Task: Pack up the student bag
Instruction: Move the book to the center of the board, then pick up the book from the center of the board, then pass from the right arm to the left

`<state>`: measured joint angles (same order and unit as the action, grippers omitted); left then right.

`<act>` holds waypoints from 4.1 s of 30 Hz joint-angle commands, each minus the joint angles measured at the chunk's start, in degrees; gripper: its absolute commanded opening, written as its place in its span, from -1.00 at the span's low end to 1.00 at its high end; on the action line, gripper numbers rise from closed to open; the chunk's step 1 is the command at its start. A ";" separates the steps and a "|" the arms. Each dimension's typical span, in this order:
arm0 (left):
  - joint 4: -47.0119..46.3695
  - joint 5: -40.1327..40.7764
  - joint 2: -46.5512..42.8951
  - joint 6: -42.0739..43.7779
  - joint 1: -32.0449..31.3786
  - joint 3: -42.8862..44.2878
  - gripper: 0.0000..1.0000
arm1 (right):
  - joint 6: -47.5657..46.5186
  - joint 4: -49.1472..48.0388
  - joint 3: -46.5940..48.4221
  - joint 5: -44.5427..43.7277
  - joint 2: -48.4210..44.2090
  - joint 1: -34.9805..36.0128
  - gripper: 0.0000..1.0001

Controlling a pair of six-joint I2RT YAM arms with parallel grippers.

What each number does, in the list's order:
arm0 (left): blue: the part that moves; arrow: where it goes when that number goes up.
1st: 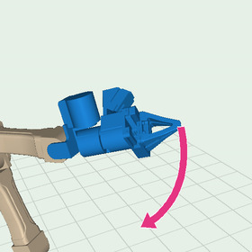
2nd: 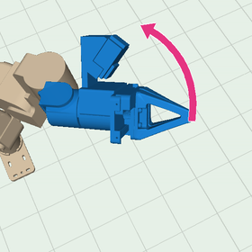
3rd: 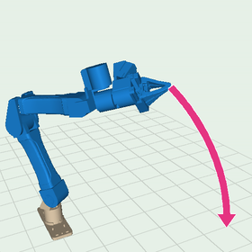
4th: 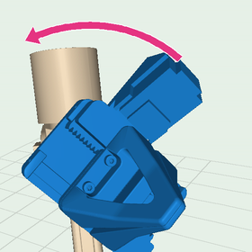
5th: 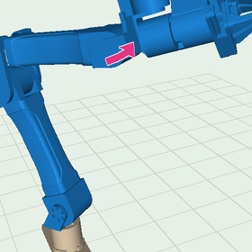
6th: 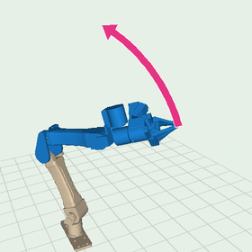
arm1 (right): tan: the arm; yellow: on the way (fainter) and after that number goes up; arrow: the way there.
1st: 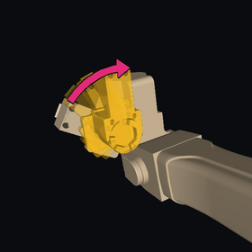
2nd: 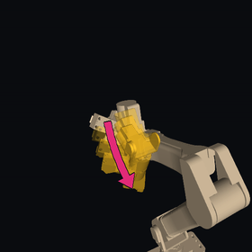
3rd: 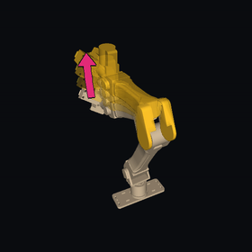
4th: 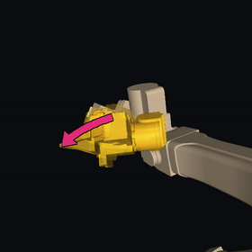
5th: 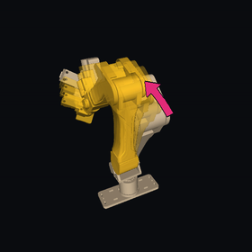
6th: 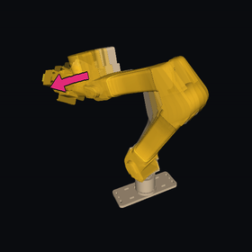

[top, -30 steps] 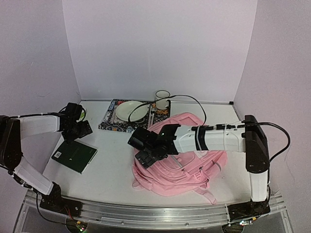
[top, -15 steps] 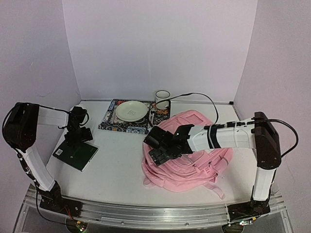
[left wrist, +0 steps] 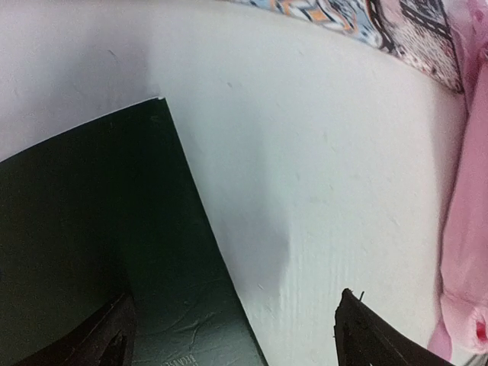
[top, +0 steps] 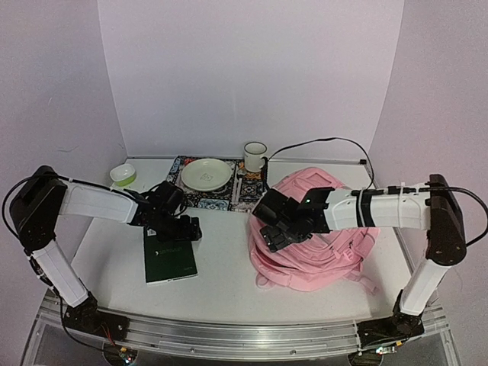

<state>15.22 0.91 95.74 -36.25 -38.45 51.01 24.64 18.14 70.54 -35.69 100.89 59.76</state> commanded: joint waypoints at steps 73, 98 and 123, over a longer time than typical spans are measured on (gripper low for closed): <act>-16.36 -30.60 -8.21 -15.01 0.38 -16.97 0.41 | 31.56 -45.81 -1.79 48.20 12.13 2.74 -0.01; -21.11 -23.08 -18.16 -19.21 0.44 -22.61 0.42 | 33.22 -49.00 -6.82 44.97 7.17 2.22 -0.67; -30.62 -19.92 -31.87 -19.98 2.65 -29.04 0.68 | 33.34 -62.53 -12.39 52.72 -6.26 -2.85 -1.00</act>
<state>-9.49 -17.80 64.12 -55.58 -36.25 22.73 58.57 -35.17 57.16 13.73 101.11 57.82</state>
